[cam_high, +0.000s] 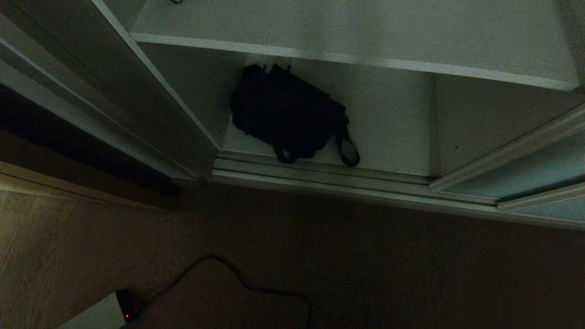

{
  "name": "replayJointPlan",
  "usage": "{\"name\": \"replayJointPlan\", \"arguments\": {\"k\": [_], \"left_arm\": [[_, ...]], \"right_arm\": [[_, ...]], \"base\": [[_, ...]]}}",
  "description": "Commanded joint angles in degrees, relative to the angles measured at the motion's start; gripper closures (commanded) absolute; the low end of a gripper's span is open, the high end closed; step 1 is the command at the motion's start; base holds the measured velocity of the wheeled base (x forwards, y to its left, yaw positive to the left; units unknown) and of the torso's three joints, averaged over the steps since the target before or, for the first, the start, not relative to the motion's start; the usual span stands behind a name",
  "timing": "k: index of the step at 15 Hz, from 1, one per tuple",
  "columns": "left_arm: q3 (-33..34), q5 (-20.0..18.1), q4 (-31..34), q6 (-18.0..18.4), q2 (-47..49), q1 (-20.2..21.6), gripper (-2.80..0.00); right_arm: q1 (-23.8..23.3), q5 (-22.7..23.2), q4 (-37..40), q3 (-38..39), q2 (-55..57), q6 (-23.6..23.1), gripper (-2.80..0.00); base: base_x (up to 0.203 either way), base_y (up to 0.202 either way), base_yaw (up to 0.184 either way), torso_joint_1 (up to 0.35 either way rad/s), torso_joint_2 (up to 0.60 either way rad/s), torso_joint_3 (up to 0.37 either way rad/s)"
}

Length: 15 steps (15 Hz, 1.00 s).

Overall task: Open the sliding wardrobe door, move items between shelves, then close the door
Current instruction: Open the door

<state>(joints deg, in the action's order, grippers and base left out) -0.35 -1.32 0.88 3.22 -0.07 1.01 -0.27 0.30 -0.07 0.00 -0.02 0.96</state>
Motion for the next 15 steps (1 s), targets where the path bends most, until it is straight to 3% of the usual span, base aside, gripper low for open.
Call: {"name": "replayJointPlan", "arguments": {"k": [1, 15], "left_arm": [[0.0, 0.0, 0.0, 0.0, 0.2, 0.0, 0.00], [0.3, 0.0, -0.8, -0.3, 0.2, 0.0, 0.00]], "right_arm": [[0.0, 0.0, 0.0, 0.0, 0.0, 0.0, 0.00], [0.0, 0.0, 0.0, 0.0, 0.0, 0.0, 0.00]], "base": [[0.000, 0.000, 0.000, 0.002, 0.01, -0.198], [0.000, 0.000, 0.000, 0.004, 0.00, -0.174]]}}
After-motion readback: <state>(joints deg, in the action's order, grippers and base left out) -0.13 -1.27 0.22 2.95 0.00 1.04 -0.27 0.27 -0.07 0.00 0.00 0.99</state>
